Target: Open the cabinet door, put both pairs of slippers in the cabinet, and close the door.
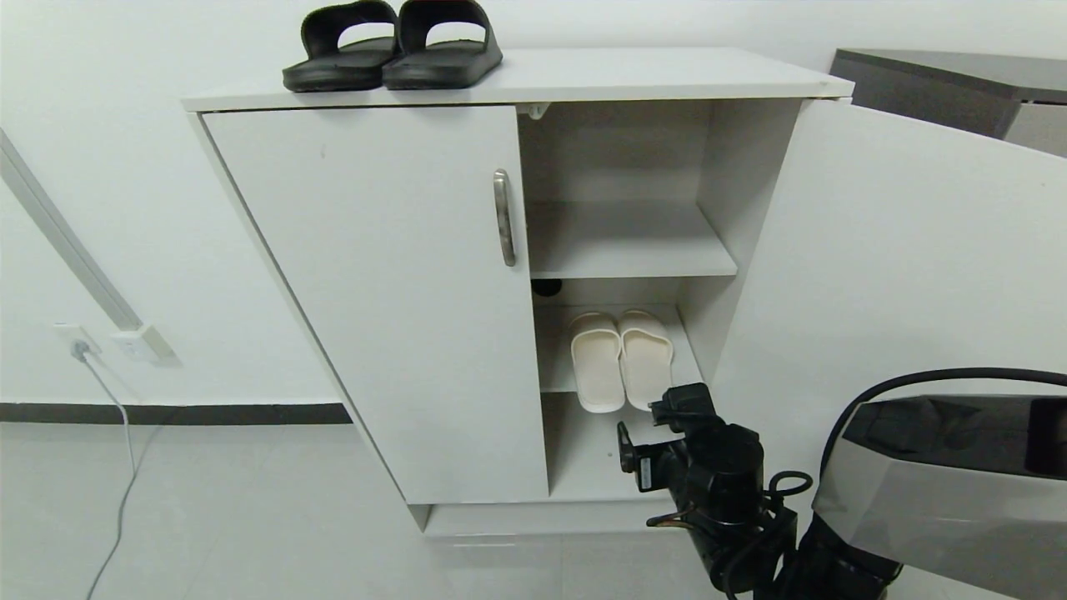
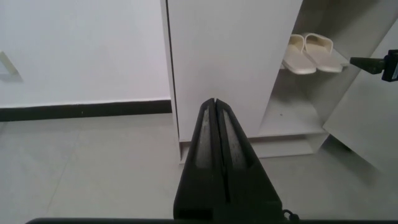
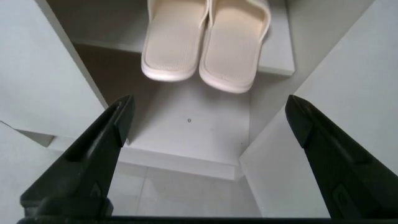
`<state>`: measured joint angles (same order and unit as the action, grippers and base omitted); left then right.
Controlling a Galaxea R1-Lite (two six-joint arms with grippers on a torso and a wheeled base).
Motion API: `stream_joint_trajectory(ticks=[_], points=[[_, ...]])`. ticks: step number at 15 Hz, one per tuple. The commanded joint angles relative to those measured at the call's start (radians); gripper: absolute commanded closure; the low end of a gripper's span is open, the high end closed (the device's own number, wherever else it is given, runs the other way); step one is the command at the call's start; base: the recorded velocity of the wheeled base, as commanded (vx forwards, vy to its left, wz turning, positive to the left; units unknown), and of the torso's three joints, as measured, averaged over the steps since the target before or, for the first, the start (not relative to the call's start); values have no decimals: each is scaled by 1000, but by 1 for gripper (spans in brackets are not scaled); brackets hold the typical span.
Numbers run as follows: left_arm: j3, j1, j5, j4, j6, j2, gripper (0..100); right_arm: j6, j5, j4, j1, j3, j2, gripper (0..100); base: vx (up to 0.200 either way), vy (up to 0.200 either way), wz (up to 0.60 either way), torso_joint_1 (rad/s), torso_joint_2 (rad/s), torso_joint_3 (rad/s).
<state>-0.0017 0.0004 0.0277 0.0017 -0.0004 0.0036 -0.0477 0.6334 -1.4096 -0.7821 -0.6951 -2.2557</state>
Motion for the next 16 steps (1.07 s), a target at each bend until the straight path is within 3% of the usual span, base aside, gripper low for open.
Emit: stream_joint_trajectory(ticks=[1,9,13,16], points=[[0,1,0,0,0,-1,100,0,0,-3,0,0,-2,0,0,0,0,2,7,203],[0,1,-2,-2,-1,-2,100,0,2,-20,0,0,-18,0,0,0,0,2,1,200],[0,1,-2,-2,0,-2,100,15,8,-51,0,2,-27,0,0,0,0,2,2,49],[2,1,-2,-2,0,-1,100,19,8,-52,1,2,-30,0,0,200,0,-1,4,10]])
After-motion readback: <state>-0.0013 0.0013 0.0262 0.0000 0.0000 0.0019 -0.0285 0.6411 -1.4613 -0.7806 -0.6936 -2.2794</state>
